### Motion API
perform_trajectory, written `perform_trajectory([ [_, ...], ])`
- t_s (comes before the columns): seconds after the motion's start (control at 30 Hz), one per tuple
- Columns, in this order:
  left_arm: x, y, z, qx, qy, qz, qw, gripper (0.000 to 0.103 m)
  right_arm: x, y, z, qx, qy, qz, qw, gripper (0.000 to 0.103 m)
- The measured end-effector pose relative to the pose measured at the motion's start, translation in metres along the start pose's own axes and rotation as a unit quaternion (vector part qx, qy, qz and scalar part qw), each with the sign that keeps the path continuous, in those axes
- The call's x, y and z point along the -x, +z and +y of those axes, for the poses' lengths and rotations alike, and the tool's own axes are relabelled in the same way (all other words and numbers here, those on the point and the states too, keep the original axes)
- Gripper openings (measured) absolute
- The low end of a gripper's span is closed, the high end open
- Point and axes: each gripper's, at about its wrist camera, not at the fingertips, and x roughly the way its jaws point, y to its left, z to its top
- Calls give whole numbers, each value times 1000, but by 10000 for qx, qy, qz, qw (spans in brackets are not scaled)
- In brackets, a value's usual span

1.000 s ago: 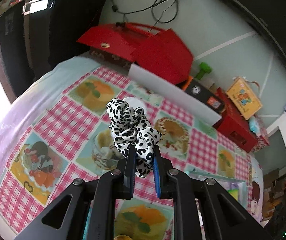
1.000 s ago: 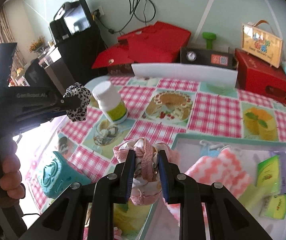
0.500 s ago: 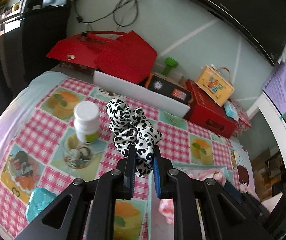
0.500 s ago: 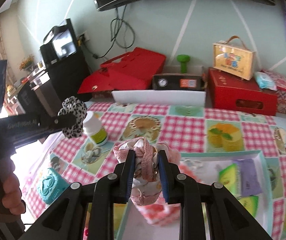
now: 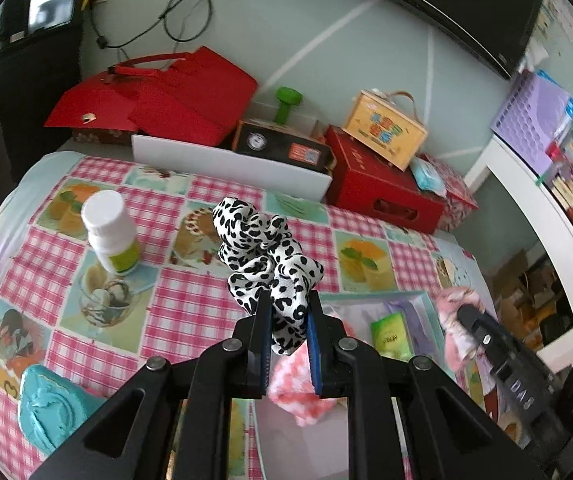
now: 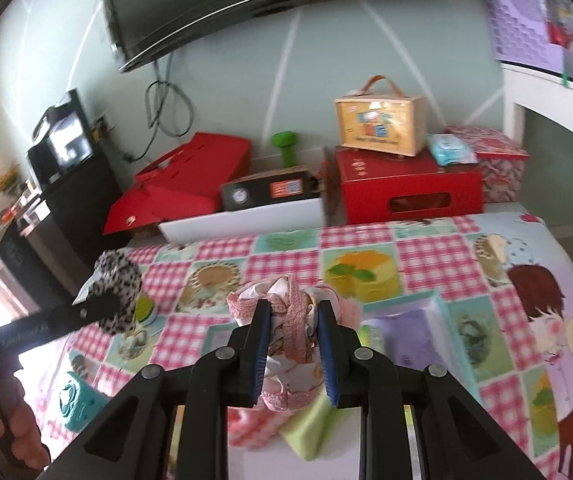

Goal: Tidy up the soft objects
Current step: 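Carry the scrunchie and floral cloth over the white tray with both grippers, then open both grippers to drop the scrunchie and floral cloth into the tray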

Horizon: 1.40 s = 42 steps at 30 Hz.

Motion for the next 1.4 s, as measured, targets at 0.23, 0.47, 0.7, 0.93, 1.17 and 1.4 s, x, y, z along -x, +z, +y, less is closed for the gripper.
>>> perform_trajectory([
  [0.23,-9,-15,-28,-354,-220,253,9988,16,15,1,-32,-354,-456,-68,9983,25],
  [0.47,-20,-30,-40,-537,-223,516,9970,16,22,-4,-47,-498,-695,-41,9963,25],
  [0.7,-38,-56,-59,-771,-335,966,9918,16,2,-26,-58,-694,-924,581,9916,25],
  [0.93,-58,-80,-68,-940,-304,1369,9857,16,-11,-50,-68,-780,-1097,1066,9851,25],
  [1.17,-68,-89,-69,-969,-198,1550,9830,16,-20,-71,-73,-808,-1290,1444,9777,25],
  [1.4,-74,-92,-73,-1076,-157,1739,9787,23,-28,-79,-80,-874,-1395,1649,9725,28],
])
